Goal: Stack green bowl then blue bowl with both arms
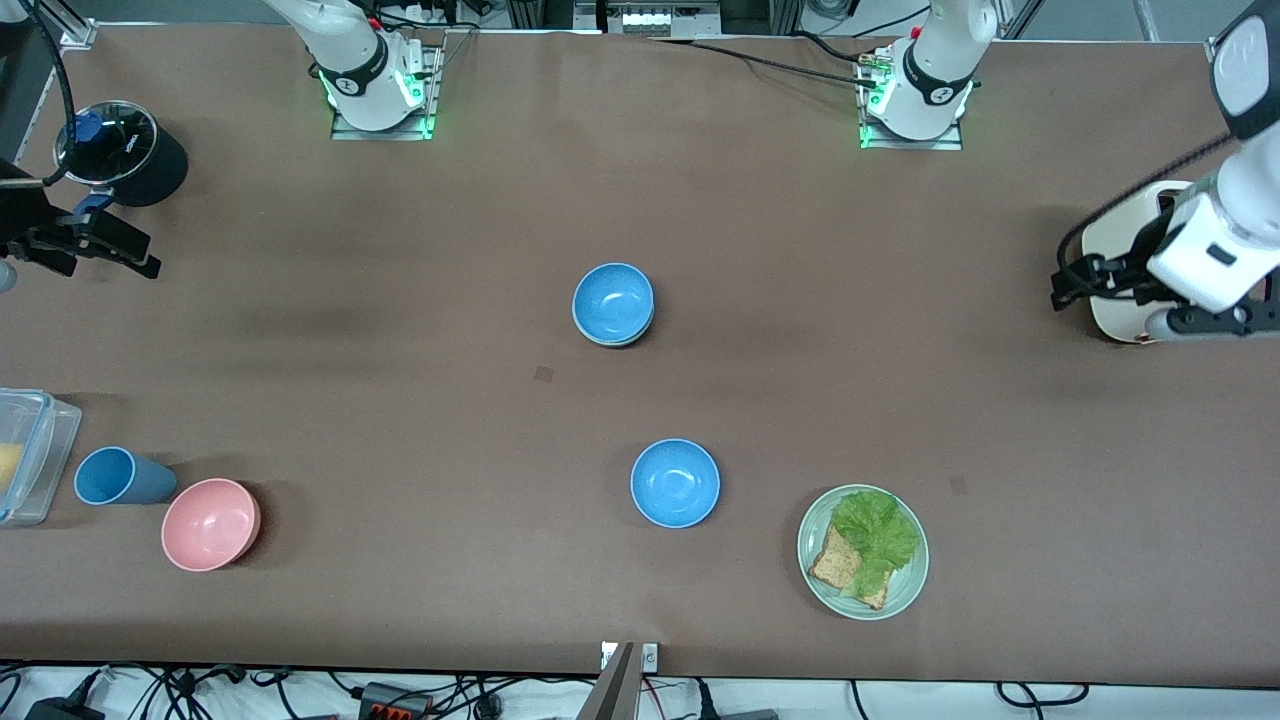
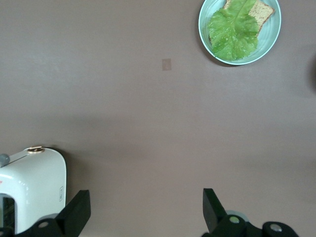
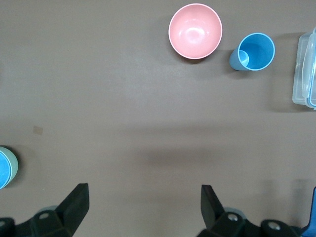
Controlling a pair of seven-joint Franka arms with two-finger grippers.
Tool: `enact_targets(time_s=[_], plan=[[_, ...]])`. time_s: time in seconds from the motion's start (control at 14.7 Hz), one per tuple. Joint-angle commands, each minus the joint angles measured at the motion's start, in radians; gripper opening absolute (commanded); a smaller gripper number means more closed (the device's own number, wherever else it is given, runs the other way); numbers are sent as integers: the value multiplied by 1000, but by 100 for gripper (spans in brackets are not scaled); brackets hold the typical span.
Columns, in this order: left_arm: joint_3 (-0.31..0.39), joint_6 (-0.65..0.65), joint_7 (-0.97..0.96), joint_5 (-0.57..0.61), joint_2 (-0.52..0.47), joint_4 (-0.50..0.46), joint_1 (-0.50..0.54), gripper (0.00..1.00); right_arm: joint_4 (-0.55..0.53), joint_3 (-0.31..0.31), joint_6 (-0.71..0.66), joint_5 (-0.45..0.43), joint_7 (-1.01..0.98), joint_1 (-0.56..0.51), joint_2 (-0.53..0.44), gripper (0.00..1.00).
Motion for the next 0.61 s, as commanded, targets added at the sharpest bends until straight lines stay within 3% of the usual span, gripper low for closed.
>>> enact_targets(time_s=[0.0,0.54], plan=[[16,-20,17,-22,-70,-42,-9,100,-6,16,-8,-14,-4,-16,-14,100],[-7,-31,21,-88,-77,-22,-3,100,-27,15,10,-16,-4,-14,-28,100]])
